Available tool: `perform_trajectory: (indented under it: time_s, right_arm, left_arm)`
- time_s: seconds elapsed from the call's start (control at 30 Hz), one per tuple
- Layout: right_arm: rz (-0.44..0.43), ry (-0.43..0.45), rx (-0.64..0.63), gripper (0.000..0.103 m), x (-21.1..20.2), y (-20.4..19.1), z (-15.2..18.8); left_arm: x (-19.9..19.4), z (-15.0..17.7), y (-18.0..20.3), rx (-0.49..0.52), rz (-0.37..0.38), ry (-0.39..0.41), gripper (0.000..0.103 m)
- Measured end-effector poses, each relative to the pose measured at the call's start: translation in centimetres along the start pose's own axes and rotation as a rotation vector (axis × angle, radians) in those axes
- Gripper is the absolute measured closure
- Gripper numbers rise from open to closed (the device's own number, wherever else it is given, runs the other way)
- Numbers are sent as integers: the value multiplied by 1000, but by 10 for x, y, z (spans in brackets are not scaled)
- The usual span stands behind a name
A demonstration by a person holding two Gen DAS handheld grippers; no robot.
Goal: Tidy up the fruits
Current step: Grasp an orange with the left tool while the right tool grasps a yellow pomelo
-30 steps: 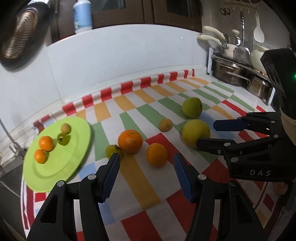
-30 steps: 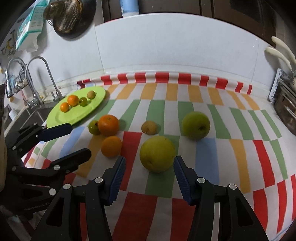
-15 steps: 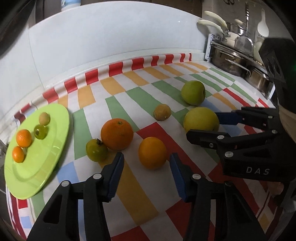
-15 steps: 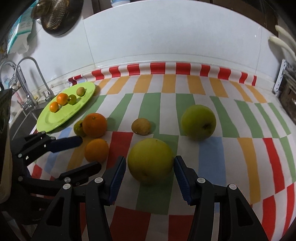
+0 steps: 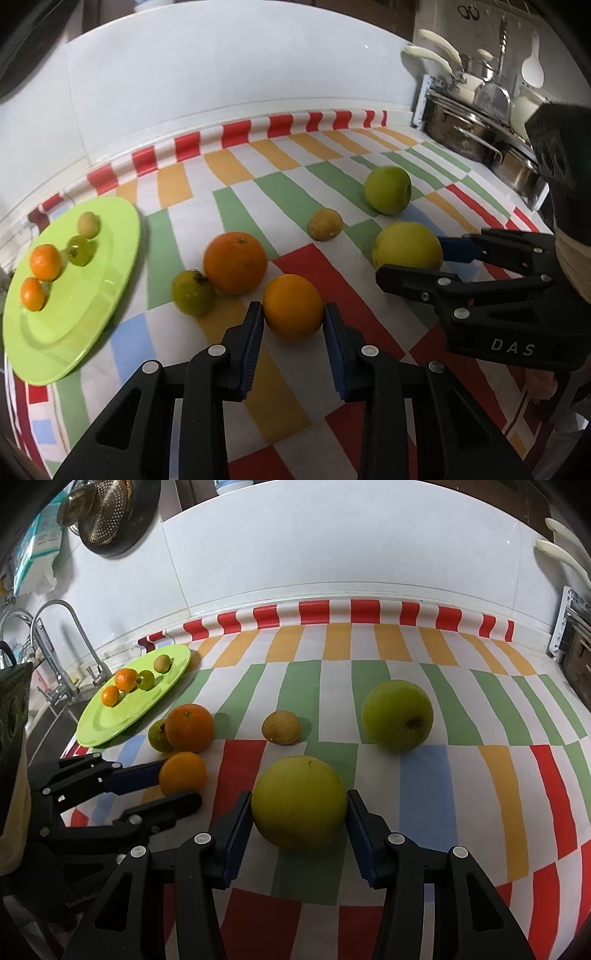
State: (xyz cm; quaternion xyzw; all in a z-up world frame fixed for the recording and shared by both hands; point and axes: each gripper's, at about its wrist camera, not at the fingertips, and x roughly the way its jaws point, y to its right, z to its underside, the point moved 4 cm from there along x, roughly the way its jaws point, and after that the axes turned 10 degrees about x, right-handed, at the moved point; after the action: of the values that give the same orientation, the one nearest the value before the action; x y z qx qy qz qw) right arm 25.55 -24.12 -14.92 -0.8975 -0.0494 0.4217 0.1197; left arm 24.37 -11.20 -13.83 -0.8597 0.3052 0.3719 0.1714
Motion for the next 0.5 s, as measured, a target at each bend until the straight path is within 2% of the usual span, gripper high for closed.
perform_trajectory:
  time_s: [0.5]
  right_arm:
    - [-57,61,-50,53,-36,-29,-1]
  left_arm:
    - [-60,4,-4,-50,-81,89,70]
